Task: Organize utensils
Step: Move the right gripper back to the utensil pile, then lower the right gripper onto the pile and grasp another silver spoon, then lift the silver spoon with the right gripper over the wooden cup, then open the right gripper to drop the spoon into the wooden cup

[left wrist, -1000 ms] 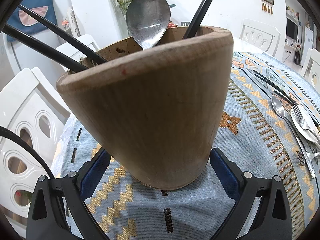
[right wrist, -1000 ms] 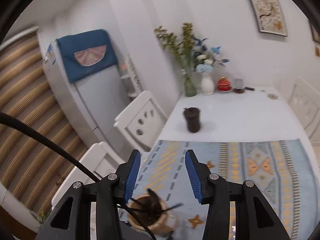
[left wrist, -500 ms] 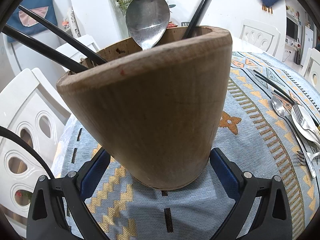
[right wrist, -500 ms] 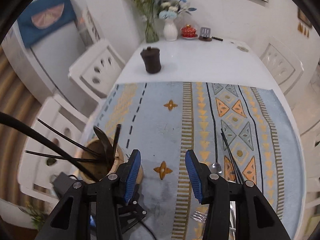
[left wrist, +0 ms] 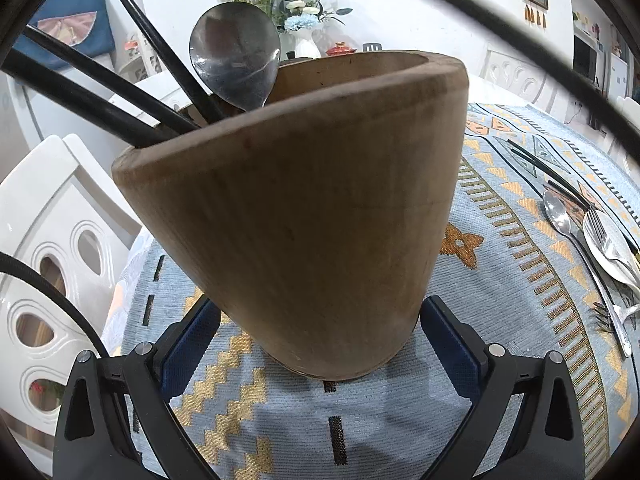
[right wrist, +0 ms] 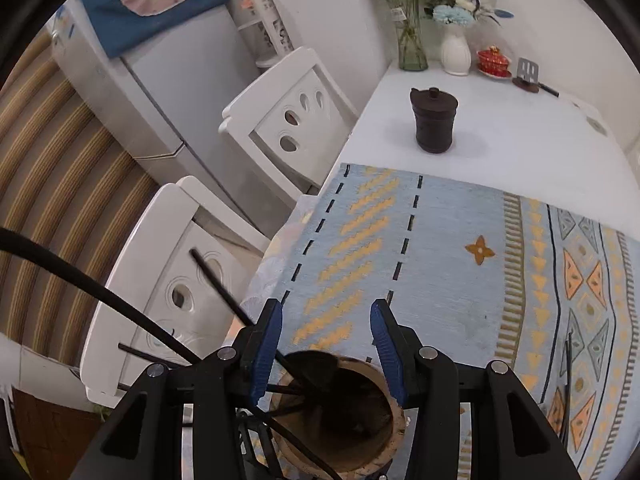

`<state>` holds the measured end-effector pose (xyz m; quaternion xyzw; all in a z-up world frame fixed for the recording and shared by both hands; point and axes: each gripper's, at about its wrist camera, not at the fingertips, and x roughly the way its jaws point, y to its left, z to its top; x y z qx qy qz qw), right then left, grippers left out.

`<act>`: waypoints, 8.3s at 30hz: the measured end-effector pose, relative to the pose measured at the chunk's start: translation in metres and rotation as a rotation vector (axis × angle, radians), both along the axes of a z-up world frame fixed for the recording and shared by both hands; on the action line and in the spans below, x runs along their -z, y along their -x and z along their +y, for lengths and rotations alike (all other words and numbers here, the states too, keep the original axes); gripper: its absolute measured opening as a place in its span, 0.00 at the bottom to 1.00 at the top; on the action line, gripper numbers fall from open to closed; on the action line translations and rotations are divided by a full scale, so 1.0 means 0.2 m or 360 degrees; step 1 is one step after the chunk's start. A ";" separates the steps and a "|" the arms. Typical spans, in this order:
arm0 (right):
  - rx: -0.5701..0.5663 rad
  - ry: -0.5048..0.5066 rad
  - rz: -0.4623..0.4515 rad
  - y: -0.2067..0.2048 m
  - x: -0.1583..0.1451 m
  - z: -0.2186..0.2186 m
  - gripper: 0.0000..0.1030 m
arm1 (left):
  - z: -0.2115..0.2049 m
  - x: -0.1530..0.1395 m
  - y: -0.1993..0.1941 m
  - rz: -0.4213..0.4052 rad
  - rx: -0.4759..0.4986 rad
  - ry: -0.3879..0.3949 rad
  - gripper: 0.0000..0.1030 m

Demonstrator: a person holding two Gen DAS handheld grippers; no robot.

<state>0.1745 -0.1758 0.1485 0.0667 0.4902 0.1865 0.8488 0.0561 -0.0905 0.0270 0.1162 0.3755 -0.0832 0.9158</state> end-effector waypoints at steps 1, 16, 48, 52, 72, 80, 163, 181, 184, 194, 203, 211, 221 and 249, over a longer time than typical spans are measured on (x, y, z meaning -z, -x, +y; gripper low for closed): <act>0.0008 -0.0007 -0.0013 0.01 -0.01 -0.03 0.44 | 0.00 0.00 0.00 0.0001 0.0000 0.0000 0.98; 0.0470 0.0231 -0.0180 0.46 -0.10 -0.81 0.44 | 0.00 -0.01 0.00 0.0003 0.0000 -0.0002 0.98; 0.0496 0.0345 0.0541 0.53 0.70 -1.07 0.25 | 0.01 0.02 -0.02 0.0002 0.0000 -0.0019 0.98; 0.0520 0.0236 0.0555 0.50 0.75 -1.08 0.26 | 0.00 0.03 -0.02 0.0002 0.0000 -0.0023 0.98; 0.0183 0.0276 0.0584 0.36 0.81 -0.71 0.60 | 0.00 0.04 -0.03 0.0004 0.0000 -0.0024 0.98; 0.0118 0.0192 0.0396 0.40 0.68 -0.63 0.18 | 0.01 0.04 -0.03 0.0007 0.0001 -0.0022 0.98; 0.0343 -0.0224 -0.0480 0.50 -0.37 -0.85 0.12 | -0.02 0.05 -0.04 0.0010 -0.0002 -0.0025 0.98; 0.0982 -0.0769 0.0801 0.66 0.69 -1.24 0.36 | 0.01 0.05 -0.05 0.0018 0.0000 -0.0014 0.99; 0.1067 -0.0751 0.0880 0.74 0.78 -1.25 0.35 | 0.01 0.05 -0.05 0.0020 0.0001 -0.0016 0.99; 0.1363 -0.0935 0.0812 0.81 0.94 -1.39 0.34 | 0.00 0.05 -0.06 0.0028 0.0001 -0.0023 0.99; 0.1441 -0.1063 0.0660 0.64 0.96 -1.39 0.14 | 0.01 0.06 -0.07 0.0036 0.0003 -0.0027 0.99; 0.1325 -0.0871 0.0601 0.60 0.92 -1.36 0.10 | 0.01 0.06 -0.07 0.0037 0.0003 -0.0028 0.99; 0.1274 -0.0874 0.0316 0.62 0.53 -1.39 0.05 | 0.00 0.06 -0.07 0.0036 0.0003 -0.0029 0.98; 0.0358 -0.0154 -0.0056 0.33 -0.24 -0.52 0.06 | 0.00 0.06 -0.07 0.0035 0.0003 -0.0030 0.98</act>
